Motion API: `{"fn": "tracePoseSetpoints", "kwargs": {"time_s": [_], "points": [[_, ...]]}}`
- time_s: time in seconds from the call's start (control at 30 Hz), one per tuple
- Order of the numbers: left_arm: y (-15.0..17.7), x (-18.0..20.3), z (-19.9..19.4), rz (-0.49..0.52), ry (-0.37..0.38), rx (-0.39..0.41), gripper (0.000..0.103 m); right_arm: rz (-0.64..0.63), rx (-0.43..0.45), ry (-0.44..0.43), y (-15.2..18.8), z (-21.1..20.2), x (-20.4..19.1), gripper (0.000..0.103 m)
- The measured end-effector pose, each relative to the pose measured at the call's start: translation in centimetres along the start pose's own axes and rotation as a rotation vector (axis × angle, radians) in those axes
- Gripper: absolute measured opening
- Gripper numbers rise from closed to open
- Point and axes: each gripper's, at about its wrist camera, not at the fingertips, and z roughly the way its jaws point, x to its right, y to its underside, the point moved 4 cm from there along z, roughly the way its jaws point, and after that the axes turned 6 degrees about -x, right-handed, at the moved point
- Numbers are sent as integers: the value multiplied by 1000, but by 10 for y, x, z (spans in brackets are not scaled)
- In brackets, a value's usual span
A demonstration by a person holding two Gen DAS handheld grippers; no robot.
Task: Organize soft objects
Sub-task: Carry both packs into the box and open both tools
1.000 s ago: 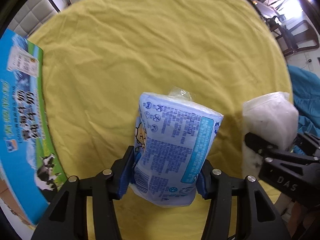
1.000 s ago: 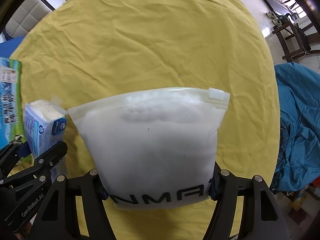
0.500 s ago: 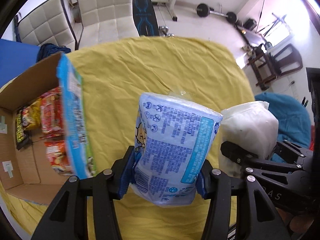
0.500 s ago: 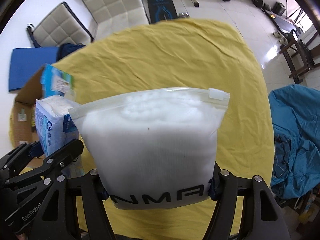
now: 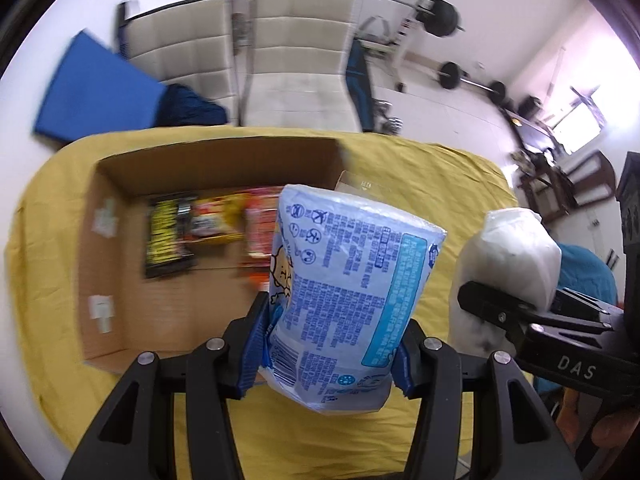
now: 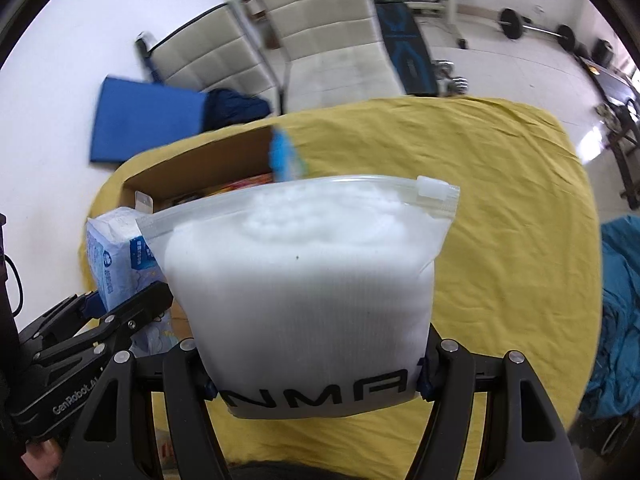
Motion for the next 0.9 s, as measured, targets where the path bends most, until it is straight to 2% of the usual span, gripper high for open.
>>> {"fn": "tracePoseSetpoints", "kwargs": {"time_s": [0.2,0.33,0.5,0.73,0.9], "points": [[14,-76,-7,-86,-71,15,49,-83,-45,-19,0,37,-79,71],[20,-111,-8,-132,-89,16,49,-113,-70,-18,1,57,-113,71],[24,-142,0,-171,-98,-2,49,-120,-102,-14,-1,86,-136,71],[24,-172,36,-224,-58,-115,50,-112,-164,-10,-7,148,-155,71],[23,-191,75,-288,24,-233,50,-90,-230,-8,-5,193,-162,71]]}}
